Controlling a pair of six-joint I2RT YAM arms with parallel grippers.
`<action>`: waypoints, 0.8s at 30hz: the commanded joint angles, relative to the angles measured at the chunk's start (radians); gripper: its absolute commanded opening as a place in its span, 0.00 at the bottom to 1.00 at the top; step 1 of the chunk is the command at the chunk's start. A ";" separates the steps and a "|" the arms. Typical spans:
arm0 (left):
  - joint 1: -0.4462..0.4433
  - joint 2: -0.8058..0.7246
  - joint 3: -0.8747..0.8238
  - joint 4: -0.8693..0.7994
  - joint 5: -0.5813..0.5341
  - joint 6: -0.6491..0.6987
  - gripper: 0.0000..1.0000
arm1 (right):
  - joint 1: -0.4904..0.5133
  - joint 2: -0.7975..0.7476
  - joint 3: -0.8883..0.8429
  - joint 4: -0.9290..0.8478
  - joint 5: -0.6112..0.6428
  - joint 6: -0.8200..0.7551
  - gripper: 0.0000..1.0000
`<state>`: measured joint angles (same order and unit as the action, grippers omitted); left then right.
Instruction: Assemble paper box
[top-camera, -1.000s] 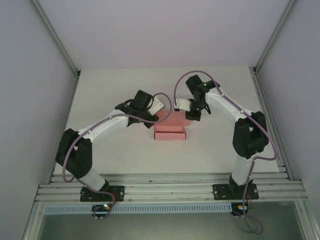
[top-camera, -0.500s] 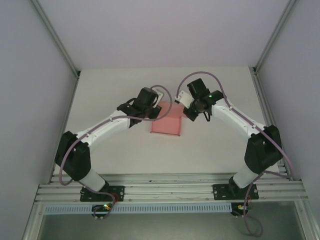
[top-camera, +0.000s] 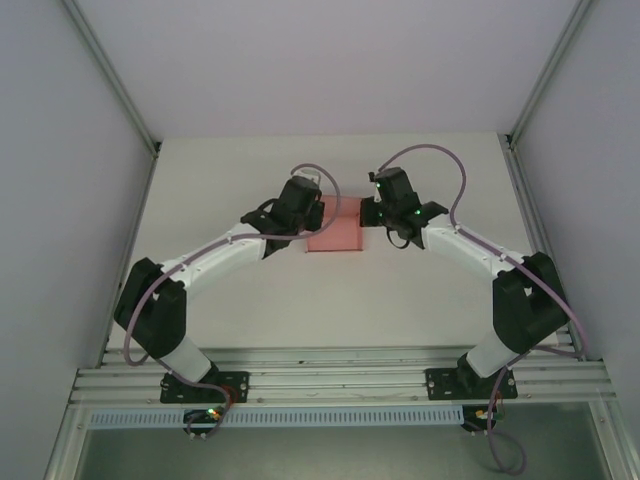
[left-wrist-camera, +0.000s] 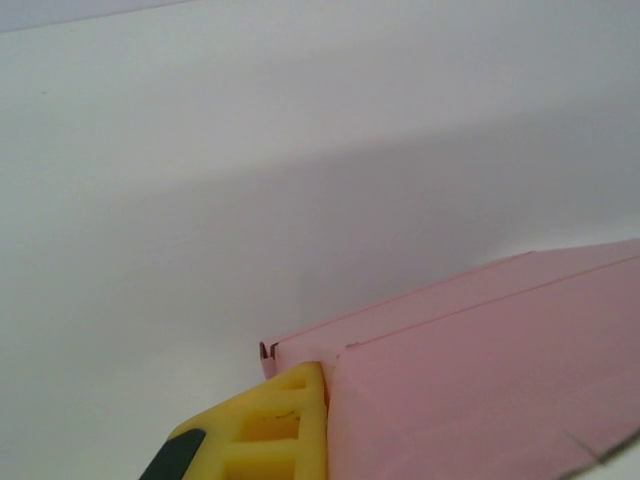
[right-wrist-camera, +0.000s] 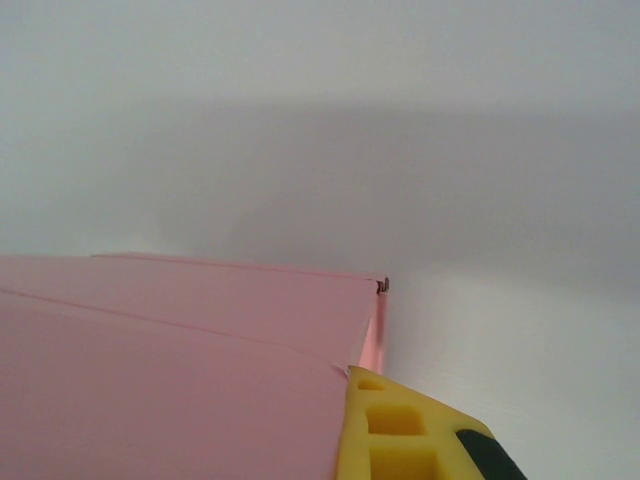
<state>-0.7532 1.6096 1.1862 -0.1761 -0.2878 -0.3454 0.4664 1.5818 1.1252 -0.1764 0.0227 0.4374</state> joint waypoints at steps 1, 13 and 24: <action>0.004 0.021 -0.066 0.095 0.023 -0.102 0.00 | 0.032 -0.021 -0.026 0.251 -0.094 0.181 0.00; -0.003 -0.006 -0.294 0.335 0.130 -0.063 0.00 | 0.150 -0.028 -0.129 0.263 0.100 0.084 0.00; -0.028 -0.124 -0.550 0.543 0.159 -0.050 0.20 | 0.256 -0.131 -0.316 0.406 0.277 -0.047 0.00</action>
<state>-0.7719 1.5024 0.6800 0.3470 -0.2153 -0.3798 0.6819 1.5146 0.8104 0.0887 0.3073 0.4179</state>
